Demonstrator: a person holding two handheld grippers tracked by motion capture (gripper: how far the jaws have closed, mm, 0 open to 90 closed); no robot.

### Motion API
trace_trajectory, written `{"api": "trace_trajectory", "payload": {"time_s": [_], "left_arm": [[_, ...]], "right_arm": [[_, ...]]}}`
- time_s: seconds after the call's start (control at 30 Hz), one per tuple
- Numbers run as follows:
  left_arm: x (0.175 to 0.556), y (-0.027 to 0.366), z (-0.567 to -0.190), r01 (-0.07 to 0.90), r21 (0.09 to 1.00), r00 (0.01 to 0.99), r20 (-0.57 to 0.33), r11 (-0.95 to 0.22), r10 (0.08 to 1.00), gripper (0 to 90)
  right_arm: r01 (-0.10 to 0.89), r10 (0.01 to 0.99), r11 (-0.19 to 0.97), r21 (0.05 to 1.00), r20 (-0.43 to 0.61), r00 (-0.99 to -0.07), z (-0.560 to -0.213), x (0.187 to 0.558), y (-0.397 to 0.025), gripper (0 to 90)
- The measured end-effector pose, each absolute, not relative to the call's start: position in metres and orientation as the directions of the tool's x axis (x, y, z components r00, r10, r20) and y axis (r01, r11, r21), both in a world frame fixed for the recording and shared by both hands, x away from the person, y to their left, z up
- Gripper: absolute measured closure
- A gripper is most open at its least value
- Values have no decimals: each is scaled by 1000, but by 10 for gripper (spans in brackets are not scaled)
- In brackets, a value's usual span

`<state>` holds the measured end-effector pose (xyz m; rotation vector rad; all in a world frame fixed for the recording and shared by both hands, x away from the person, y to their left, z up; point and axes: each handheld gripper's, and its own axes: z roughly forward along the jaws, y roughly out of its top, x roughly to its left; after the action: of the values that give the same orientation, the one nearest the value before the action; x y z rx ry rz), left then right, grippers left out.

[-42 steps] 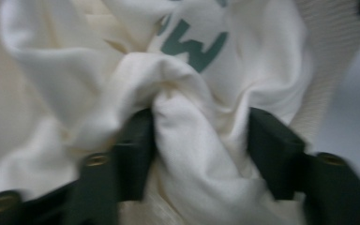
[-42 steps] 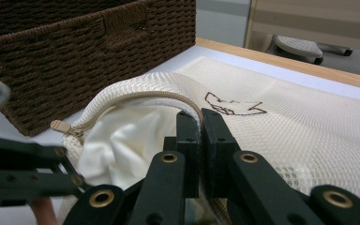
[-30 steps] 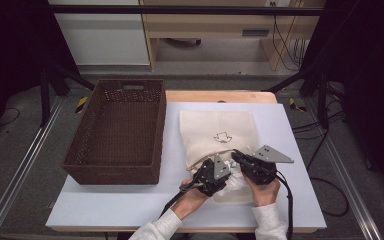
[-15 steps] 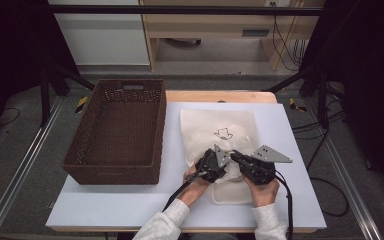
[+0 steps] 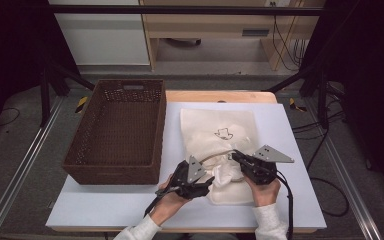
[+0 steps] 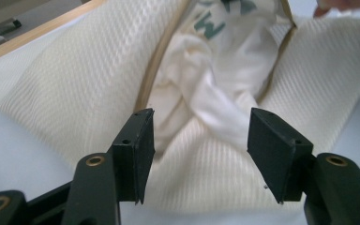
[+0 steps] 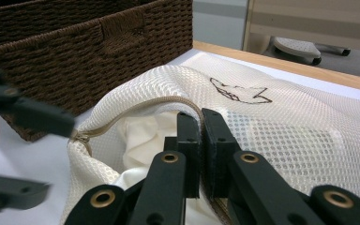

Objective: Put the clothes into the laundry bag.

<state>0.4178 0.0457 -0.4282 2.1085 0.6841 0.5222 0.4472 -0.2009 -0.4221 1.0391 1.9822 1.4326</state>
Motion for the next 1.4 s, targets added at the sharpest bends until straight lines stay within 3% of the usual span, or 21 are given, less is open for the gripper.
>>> {"api": "trace_trajectory", "payload": {"time_s": [0.27, 0.37, 0.43, 0.57, 0.67, 0.9, 0.97, 1.07, 1.13, 1.27, 1.4], "left_arm": [[409, 31, -464, 350, 786, 776, 62, -510, 627, 407], [411, 19, -470, 352, 767, 762, 99, -537, 640, 437], [411, 17, -473, 360, 761, 757, 101, -541, 646, 521], [410, 23, -479, 379, 763, 743, 87, -524, 664, 845], [406, 35, -478, 403, 772, 735, 47, -492, 677, 868], [383, 50, -480, 357, 798, 743, 73, -486, 665, 826], [382, 50, -474, 346, 808, 745, 72, -477, 663, 765], [382, 48, -453, 276, 849, 744, 108, -451, 659, 587], [390, 43, -434, 247, 883, 762, 78, -399, 643, 508], [408, 22, -422, 227, 884, 793, 76, -408, 605, 461], [429, -3, -433, 258, 830, 816, 87, -495, 571, 453]], "right_arm": [[303, 800, 166, 938, 52, -598, -424, 448, -199, 868], [305, 801, 163, 938, 55, -597, -423, 448, -199, 868], [304, 800, 164, 938, 54, -597, -423, 448, -200, 868], [303, 801, 165, 939, 52, -597, -423, 447, -200, 868], [303, 801, 165, 939, 52, -597, -423, 448, -200, 868], [306, 799, 167, 937, 54, -599, -423, 447, -198, 868], [302, 797, 175, 937, 46, -603, -423, 447, -199, 868], [302, 797, 173, 938, 47, -602, -423, 447, -199, 868], [302, 796, 171, 938, 50, -603, -423, 448, -198, 868], [304, 796, 171, 937, 50, -603, -423, 448, -198, 868], [303, 794, 170, 938, 52, -606, -423, 448, -199, 868]]}}
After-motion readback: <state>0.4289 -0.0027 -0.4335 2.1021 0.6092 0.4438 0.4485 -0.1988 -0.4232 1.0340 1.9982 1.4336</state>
